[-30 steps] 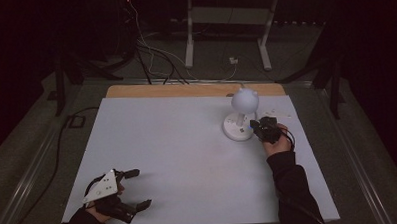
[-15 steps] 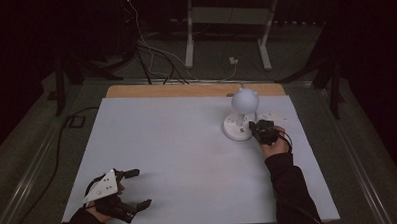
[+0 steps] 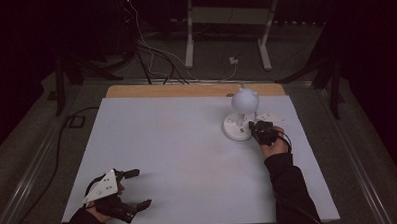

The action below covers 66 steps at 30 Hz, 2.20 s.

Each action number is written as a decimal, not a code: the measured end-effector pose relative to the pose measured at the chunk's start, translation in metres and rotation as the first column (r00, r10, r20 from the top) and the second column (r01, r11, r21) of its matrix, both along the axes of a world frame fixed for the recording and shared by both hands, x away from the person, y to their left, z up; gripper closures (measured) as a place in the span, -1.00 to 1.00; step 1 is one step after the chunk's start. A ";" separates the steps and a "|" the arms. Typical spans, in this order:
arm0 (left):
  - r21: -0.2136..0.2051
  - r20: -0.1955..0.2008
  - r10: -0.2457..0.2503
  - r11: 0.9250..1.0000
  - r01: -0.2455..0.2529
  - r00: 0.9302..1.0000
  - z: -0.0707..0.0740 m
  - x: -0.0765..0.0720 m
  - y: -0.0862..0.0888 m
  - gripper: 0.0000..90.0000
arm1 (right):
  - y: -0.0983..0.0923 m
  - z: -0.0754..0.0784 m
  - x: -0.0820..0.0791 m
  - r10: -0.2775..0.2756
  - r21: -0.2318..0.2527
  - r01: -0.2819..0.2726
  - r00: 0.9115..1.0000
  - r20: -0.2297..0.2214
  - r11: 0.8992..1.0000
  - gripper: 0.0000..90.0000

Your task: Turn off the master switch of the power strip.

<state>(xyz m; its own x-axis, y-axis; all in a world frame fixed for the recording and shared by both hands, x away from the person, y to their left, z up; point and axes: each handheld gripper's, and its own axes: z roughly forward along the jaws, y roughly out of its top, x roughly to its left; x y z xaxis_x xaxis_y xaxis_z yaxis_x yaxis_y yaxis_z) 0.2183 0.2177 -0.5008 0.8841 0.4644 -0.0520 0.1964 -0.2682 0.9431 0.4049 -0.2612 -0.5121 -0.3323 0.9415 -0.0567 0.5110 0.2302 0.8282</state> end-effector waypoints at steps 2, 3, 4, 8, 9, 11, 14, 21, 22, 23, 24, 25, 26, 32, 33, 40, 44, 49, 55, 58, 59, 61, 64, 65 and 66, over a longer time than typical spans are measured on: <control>-0.001 -0.001 0.002 1.000 -0.002 1.000 0.000 0.000 0.000 -0.99 | 0.000 -0.001 0.000 0.003 -0.006 -0.003 1.000 0.004 1.000 1.00; -0.002 -0.003 0.002 1.000 -0.002 1.000 0.000 0.000 0.000 -0.99 | 0.000 -0.001 0.000 0.004 -0.008 -0.004 1.000 0.000 1.000 1.00; 0.003 -0.002 0.001 1.000 -0.001 1.000 0.000 0.000 0.000 -0.99 | 0.000 -0.002 0.000 0.003 -0.012 -0.003 1.000 0.000 1.000 1.00; -0.002 -0.003 0.001 1.000 -0.001 1.000 0.000 0.000 0.000 -0.99 | 0.001 -0.002 0.000 0.003 -0.017 -0.003 1.000 0.001 1.000 1.00; 0.000 -0.002 0.000 1.000 0.000 1.000 0.000 0.000 0.000 -0.99 | 0.002 -0.003 -0.001 0.006 -0.026 -0.006 1.000 0.007 1.000 1.00; 0.002 -0.002 -0.001 1.000 0.001 1.000 0.000 0.000 0.000 -0.99 | 0.002 -0.003 -0.001 0.007 -0.037 -0.006 1.000 0.013 0.999 1.00; -0.001 -0.002 -0.001 1.000 0.001 1.000 0.000 0.000 -0.001 -0.99 | 0.004 -0.003 0.000 0.004 -0.070 -0.003 1.000 0.019 0.998 1.00; 0.000 -0.002 0.000 1.000 0.000 1.000 0.000 0.000 0.000 -0.99 | 0.003 -0.002 0.000 0.006 -0.072 -0.005 1.000 0.011 0.997 1.00; 0.000 -0.002 0.000 1.000 0.000 1.000 0.000 0.000 0.000 -0.99 | 0.004 -0.002 0.001 0.004 -0.080 -0.003 1.000 0.010 0.997 1.00; -0.001 -0.001 -0.001 1.000 0.001 1.000 0.000 0.000 -0.001 -0.99 | 0.004 -0.002 0.001 0.004 -0.080 -0.003 1.000 0.010 0.997 1.00; 0.000 0.001 -0.002 1.000 0.002 1.000 0.000 0.000 -0.001 -0.99 | 0.005 -0.002 0.001 0.000 -0.085 0.001 1.000 0.008 0.996 1.00; -0.001 0.001 -0.002 1.000 0.002 1.000 0.000 0.000 -0.001 -0.99 | 0.005 -0.001 0.001 0.001 -0.090 -0.001 1.000 0.007 0.996 1.00; 0.000 0.001 -0.002 1.000 0.002 1.000 0.000 0.000 -0.001 -0.99 | 0.005 -0.002 0.001 0.001 -0.085 -0.001 1.000 0.006 0.996 1.00; -0.001 0.000 -0.001 1.000 0.001 1.000 0.000 0.000 0.000 -0.99 | 0.005 -0.002 0.001 0.001 -0.076 -0.001 1.000 0.004 0.997 1.00; -0.001 0.001 -0.001 1.000 0.001 1.000 0.000 0.000 0.000 -0.99 | 0.004 -0.001 0.002 -0.003 -0.064 0.003 1.000 -0.004 0.998 1.00; -0.003 0.004 -0.003 1.000 0.003 1.000 0.000 0.000 0.000 -0.99 | 0.005 -0.003 0.002 -0.008 -0.066 0.008 1.000 -0.004 0.998 1.00; -0.001 0.005 -0.005 1.000 0.005 1.000 0.000 0.000 -0.001 -0.99 | 0.004 -0.002 0.003 -0.008 -0.060 0.007 1.000 -0.009 0.998 1.00; -0.001 0.004 -0.003 1.000 0.003 1.000 0.000 0.000 0.000 -0.99 | 0.004 -0.002 0.002 -0.008 -0.060 0.008 1.000 -0.008 0.998 1.00; -0.005 0.001 -0.002 1.000 0.002 1.000 0.000 0.000 0.000 -0.99 | 0.007 0.000 0.004 0.005 -0.103 -0.007 1.000 -0.020 0.995 1.00; -0.005 0.001 -0.001 1.000 0.001 1.000 0.000 0.000 0.000 -0.99 | 0.008 0.003 0.005 0.009 -0.118 -0.014 0.999 -0.037 0.993 1.00; -0.002 0.004 -0.001 1.000 0.001 1.000 0.000 0.000 0.000 -0.99 | 0.008 0.002 0.005 0.008 -0.113 -0.011 1.000 -0.031 0.993 1.00; -0.003 0.004 -0.001 1.000 0.001 1.000 0.000 0.000 0.000 -0.99 | 0.008 0.001 0.004 0.009 -0.119 -0.011 1.000 -0.023 0.993 1.00; -0.005 0.003 0.003 1.000 -0.003 1.000 0.000 0.001 0.000 -0.99 | 0.007 0.001 0.004 -0.004 -0.092 0.002 1.000 -0.026 0.996 1.00; -0.005 0.005 0.003 1.000 -0.002 1.000 0.001 0.000 0.000 -0.99 | 0.008 0.001 0.004 -0.006 -0.092 0.003 1.000 -0.027 0.996 1.00; -0.005 0.005 0.003 1.000 -0.002 1.000 0.001 0.000 0.000 -0.99 | 0.008 0.004 0.004 0.004 -0.099 -0.004 1.000 -0.004 0.995 1.00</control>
<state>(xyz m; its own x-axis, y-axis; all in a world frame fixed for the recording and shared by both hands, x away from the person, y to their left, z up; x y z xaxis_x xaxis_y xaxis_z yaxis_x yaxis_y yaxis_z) 0.2187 0.2180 -0.5002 0.8832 0.4663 -0.0499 0.1920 -0.2626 0.9456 0.4085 -0.2528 -0.5084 -0.3366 0.9299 -0.1483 0.5126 0.3131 0.7995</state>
